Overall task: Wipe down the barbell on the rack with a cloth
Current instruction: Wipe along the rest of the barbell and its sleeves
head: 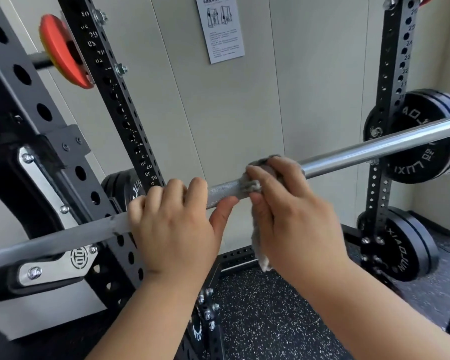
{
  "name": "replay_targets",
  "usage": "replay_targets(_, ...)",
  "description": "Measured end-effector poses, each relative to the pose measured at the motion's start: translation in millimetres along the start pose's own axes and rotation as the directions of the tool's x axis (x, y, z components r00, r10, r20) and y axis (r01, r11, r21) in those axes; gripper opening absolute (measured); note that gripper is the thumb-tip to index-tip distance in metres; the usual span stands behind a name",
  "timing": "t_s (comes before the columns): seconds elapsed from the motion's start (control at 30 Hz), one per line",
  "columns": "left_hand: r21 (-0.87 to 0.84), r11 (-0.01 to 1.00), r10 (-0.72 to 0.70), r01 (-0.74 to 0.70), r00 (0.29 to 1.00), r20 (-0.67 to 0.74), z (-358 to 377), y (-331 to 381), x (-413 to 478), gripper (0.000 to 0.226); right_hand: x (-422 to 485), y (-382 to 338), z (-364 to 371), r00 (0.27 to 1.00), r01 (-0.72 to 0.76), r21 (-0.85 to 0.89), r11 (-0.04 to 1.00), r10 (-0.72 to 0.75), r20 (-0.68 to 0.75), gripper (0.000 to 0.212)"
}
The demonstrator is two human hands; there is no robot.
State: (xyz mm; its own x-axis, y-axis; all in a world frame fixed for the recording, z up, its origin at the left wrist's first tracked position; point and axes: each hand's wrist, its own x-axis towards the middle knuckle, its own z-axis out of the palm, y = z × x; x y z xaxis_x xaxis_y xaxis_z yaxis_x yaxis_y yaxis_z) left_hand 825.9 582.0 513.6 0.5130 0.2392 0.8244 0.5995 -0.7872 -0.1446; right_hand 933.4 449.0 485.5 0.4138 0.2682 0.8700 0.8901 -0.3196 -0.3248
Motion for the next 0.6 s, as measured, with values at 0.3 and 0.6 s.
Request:
replay_targets(0.3,-0.023,0.993,0.116,-0.114,0.968,0.223,-21,-10,32,0.079,4,23,-7,0.996,-0.049,-0.026,0.998,0.046,-0.078,0.04)
replay_targets(0.6,-0.186,0.981,0.15,-0.048,0.798,0.584,-26,-17,63,0.081,7,31,-7,0.997,0.068,-0.026,0.997,-0.069,-0.035,0.035)
